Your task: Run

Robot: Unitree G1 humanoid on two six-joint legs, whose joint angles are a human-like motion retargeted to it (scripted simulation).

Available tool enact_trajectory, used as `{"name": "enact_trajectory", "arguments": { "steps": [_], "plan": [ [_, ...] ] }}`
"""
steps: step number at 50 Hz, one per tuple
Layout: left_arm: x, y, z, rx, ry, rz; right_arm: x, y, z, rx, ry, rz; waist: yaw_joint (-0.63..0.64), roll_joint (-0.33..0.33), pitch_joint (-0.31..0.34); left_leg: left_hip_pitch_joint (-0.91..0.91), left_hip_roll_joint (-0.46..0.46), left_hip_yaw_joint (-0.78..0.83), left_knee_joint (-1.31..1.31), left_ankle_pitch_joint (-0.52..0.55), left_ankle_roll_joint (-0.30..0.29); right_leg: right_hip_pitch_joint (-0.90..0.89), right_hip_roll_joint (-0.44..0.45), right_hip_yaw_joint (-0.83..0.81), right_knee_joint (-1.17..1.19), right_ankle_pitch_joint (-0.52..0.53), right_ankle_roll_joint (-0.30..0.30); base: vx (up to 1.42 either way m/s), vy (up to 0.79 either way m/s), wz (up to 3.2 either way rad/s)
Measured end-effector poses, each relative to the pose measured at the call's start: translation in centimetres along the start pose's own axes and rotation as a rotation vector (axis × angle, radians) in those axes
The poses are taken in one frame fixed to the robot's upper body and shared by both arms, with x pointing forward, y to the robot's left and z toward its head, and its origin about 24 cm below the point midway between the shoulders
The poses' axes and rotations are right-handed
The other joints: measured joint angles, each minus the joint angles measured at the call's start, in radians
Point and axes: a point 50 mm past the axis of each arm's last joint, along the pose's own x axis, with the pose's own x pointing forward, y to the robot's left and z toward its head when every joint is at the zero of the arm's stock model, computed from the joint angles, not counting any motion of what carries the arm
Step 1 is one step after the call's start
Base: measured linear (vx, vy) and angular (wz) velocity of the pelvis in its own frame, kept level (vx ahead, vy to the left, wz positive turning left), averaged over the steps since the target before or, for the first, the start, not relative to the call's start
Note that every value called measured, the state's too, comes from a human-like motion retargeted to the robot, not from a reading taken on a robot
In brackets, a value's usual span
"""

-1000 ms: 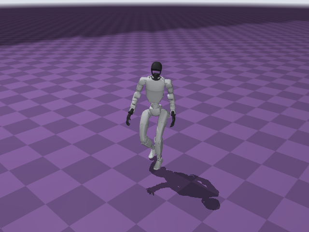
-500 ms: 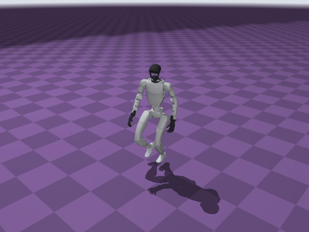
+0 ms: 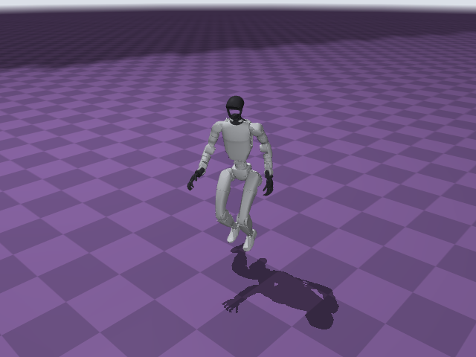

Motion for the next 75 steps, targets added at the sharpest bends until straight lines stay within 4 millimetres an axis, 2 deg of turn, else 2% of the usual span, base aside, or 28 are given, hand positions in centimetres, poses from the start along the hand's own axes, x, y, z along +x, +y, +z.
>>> {"name": "enact_trajectory", "arguments": {
  "steps": [5,9,11,13,15,17,20,25,28,32,33,35,37,40,44,46,48,50,52,55,58,60,63,65,68,71,75],
  "plan": [
    [0.5,1.6,2.4,0.018,-0.099,0.077,-2.8,-1.8,-4.7,-0.119,0.111,-0.033,-0.025,0.056,-0.034,0.276,0.014,-0.070,0.162,0.005,-0.041,-0.113,0.042,-0.039,-0.053,0.043,-0.066,-0.75,-0.08,-0.12],
    [0.9,3.2,5.2,-0.004,-0.205,0.165,-5.3,-3.3,-8.3,-0.199,0.223,-0.056,-0.060,0.089,-0.033,0.505,-0.025,-0.122,0.083,0.002,-0.114,-0.182,0.053,-0.079,-0.041,0.079,-0.098,-0.74,-0.03,-0.02],
    [1.2,3.9,6.9,-0.016,-0.268,0.201,-6.3,-3.7,-9.7,-0.221,0.281,-0.069,-0.077,0.092,-0.021,0.579,-0.049,-0.138,0.008,-0.035,-0.129,-0.205,0.044,-0.099,-0.035,0.129,-0.087,-0.78,0.02,0.19],
    [1.3,4.3,8.4,-0.024,-0.325,0.225,-7.2,-3.7,-10.8,-0.231,0.333,-0.071,-0.090,0.087,-0.005,0.616,-0.068,-0.149,-0.064,-0.086,-0.122,-0.222,0.035,-0.108,-0.050,0.200,-0.053,-0.81,0.05,0.26],
    [1.5,4.5,9.6,-0.028,-0.368,0.237,-7.6,-3.2,-11.3,-0.225,0.369,-0.064,-0.095,0.077,0.009,0.621,-0.078,-0.151,-0.127,-0.135,-0.101,-0.235,0.030,-0.098,-0.072,0.250,-0.007,-0.83,0.07,0.18],
    [1.5,4.4,10.0,-0.027,-0.384,0.237,-7.5,-2.5,-11.2,-0.202,0.377,-0.051,-0.085,0.069,0.015,0.601,-0.084,-0.148,-0.182,-0.151,-0.086,-0.231,0.002,-0.115,-0.054,0.236,-0.012,-0.84,0.08,-0.03],
    [1.3,4.0,9.1,-0.005,-0.361,0.212,-6.3,-1.2,-9.7,-0.149,0.335,-0.032,-0.058,0.056,0.019,0.551,-0.102,-0.150,-0.244,-0.161,-0.070,-0.200,-0.041,-0.128,0.059,0.183,-0.034,-0.85,0.06,-0.13],
    [0.6,2.5,4.5,0.039,-0.215,0.143,-2.7,-0.2,-5.0,-0.058,0.175,-0.054,0.009,0.021,0.002,0.401,-0.131,-0.129,-0.303,-0.137,-0.037,-0.072,-0.113,-0.090,0.304,0.113,-0.066,-0.89,0.01,-0.05],
    [-0.4,1.0,1.0,0.052,-0.102,0.076,-0.9,-0.1,-1.9,-0.028,0.064,-0.065,0.041,-0.011,-0.015,0.289,-0.154,-0.110,-0.367,-0.038,-0.041,0.039,-0.108,-0.030,0.355,0.174,-0.015,-0.93,-0.04,0.26],
    [-2.0,-1.1,-2.8,0.056,0.023,-0.005,0.6,-0.6,2.1,-0.032,-0.103,-0.080,0.059,-0.033,-0.032,0.154,-0.171,-0.082,-0.462,0.115,-0.076,0.185,-0.019,0.057,0.269,0.286,0.109,-0.96,-0.06,0.61],
    [-2.3,-1.6,-3.3,0.055,0.044,-0.022,0.9,-0.8,3.1,-0.038,-0.150,-0.088,0.060,-0.033,-0.033,0.125,-0.171,-0.075,-0.477,0.148,-0.091,0.208,-0.001,0.073,0.233,0.281,0.124,-0.99,-0.03,0.64],
    [-2.7,-2.3,-4.0,0.061,0.068,-0.046,1.2,-1.3,5.0,-0.048,-0.240,-0.113,0.057,-0.029,-0.027,0.073,-0.156,-0.047,-0.471,0.150,-0.096,0.229,0.013,0.087,0.171,0.207,0.117,-1.01,-0.01,0.58],
    [-2.7,-2.7,-4.0,0.081,0.065,-0.062,1.2,-1.5,6.3,-0.053,-0.306,-0.133,0.042,-0.018,-0.018,0.034,-0.130,-0.022,-0.386,0.110,-0.087,0.204,0.008,0.081,0.143,0.088,0.073,-1.03,-0.01,0.49],
    [-2.0,-2.5,-2.4,0.130,0.008,-0.069,0.9,-1.5,7.0,-0.061,-0.351,-0.138,0.002,0.006,-0.004,0.018,-0.073,-0.005,-0.148,0.022,-0.058,0.117,0.010,0.060,0.148,-0.032,0.010,-1.07,-0.02,0.39],
    [0.0,-1.0,2.2,0.177,-0.143,-0.021,-0.1,-0.5,5.3,-0.092,-0.311,-0.088,-0.057,0.052,-0.015,0.158,0.027,-0.022,0.163,-0.078,-0.037,-0.027,0.003,-0.013,0.138,-0.062,-0.090,-1.11,-0.05,0.10],
    [0.9,0.2,5.1,0.191,-0.236,0.022,-0.8,0.0,3.8,-0.112,-0.267,-0.054,-0.084,0.079,-0.016,0.286,0.066,-0.047,0.236,-0.093,-0.064,-0.085,0.012,-0.055,0.105,-0.060,-0.132,-1.13,-0.05,-0.11],
    [1.5,1.3,8.0,0.197,-0.329,0.066,-1.9,0.7,1.7,-0.132,-0.202,-0.016,-0.117,0.099,-0.015,0.430,0.079,-0.071,0.234,-0.086,-0.108,-0.127,0.020,-0.091,0.056,-0.012,-0.150,-1.13,-0.03,-0.01],
    [1.9,2.2,10.6,0.197,-0.413,0.104,-3.4,1.4,-0.5,-0.144,-0.123,0.028,-0.150,0.112,-0.007,0.566,0.067,-0.096,0.160,-0.080,-0.153,-0.153,0.027,-0.123,-0.012,0.076,-0.140,-1.13,-0.01,0.09],
    [2.0,3.1,12.9,0.200,-0.489,0.136,-4.9,2.1,-2.5,-0.152,-0.045,0.066,-0.182,0.117,0.008,0.665,0.048,-0.116,0.043,-0.109,-0.173,-0.173,0.043,-0.134,-0.094,0.185,-0.094,-1.11,0.02,0.17],
    [2.0,4.3,15.8,0.223,-0.583,0.186,-6.5,3.0,-4.4,-0.151,0.046,0.097,-0.227,0.109,0.042,0.730,0.035,-0.122,-0.111,-0.226,-0.152,-0.217,0.086,-0.092,-0.198,0.306,0.030,-1.08,0.04,0.27],
    [1.7,5.8,17.7,0.268,-0.644,0.245,-6.7,3.4,-4.7,-0.134,0.079,0.092,-0.246,0.087,0.083,0.695,0.042,-0.090,-0.177,-0.388,-0.104,-0.262,0.057,-0.096,-0.144,0.273,0.053,-1.00,0.06,0.21],
    [1.6,6.7,18.1,0.296,-0.653,0.280,-6.2,3.8,-4.2,-0.113,0.075,0.081,-0.246,0.071,0.105,0.642,0.058,-0.058,-0.172,-0.456,-0.074,-0.274,0.020,-0.111,-0.037,0.209,0.035,-0.92,0.04,0.18],
    [1.4,7.3,16.9,0.320,-0.631,0.289,-4.9,4.3,-2.3,-0.066,0.031,0.054,-0.219,0.054,0.113,0.530,0.076,-0.033,-0.123,-0.494,-0.038,-0.243,-0.038,-0.127,0.180,0.108,-0.013,-0.84,0.00,0.13],
    [1.2,7.2,15.6,0.330,-0.611,0.275,-3.8,4.4,-0.6,-0.035,-0.020,0.028,-0.190,0.044,0.104,0.441,0.084,-0.026,-0.084,-0.488,-0.019,-0.196,-0.068,-0.121,0.314,0.070,-0.038,-0.78,-0.06,0.09],
    [0.4,6.5,13.4,0.320,-0.596,0.242,-1.6,4.1,2.8,0.009,-0.118,-0.028,-0.138,0.026,0.076,0.275,0.076,-0.030,-0.023,-0.437,0.003,-0.109,-0.092,-0.078,0.458,0.067,-0.040,-0.75,-0.11,0.10],
    [-0.7,5.3,10.7,0.276,-0.568,0.213,0.2,3.5,6.2,0.044,-0.207,-0.090,-0.090,0.005,0.045,0.111,0.050,-0.041,0.012,-0.363,0.019,0.008,-0.092,-0.010,0.523,0.122,0.005,-0.75,-0.16,0.20],
    [-2.1,3.4,6.7,0.171,-0.480,0.183,2.4,2.7,9.9,0.087,-0.284,-0.151,-0.034,-0.026,0.021,-0.044,0.020,-0.047,-0.016,-0.236,0.031,0.206,-0.051,0.087,0.465,0.246,0.126,-0.78,-0.18,0.29]
  ]
}}
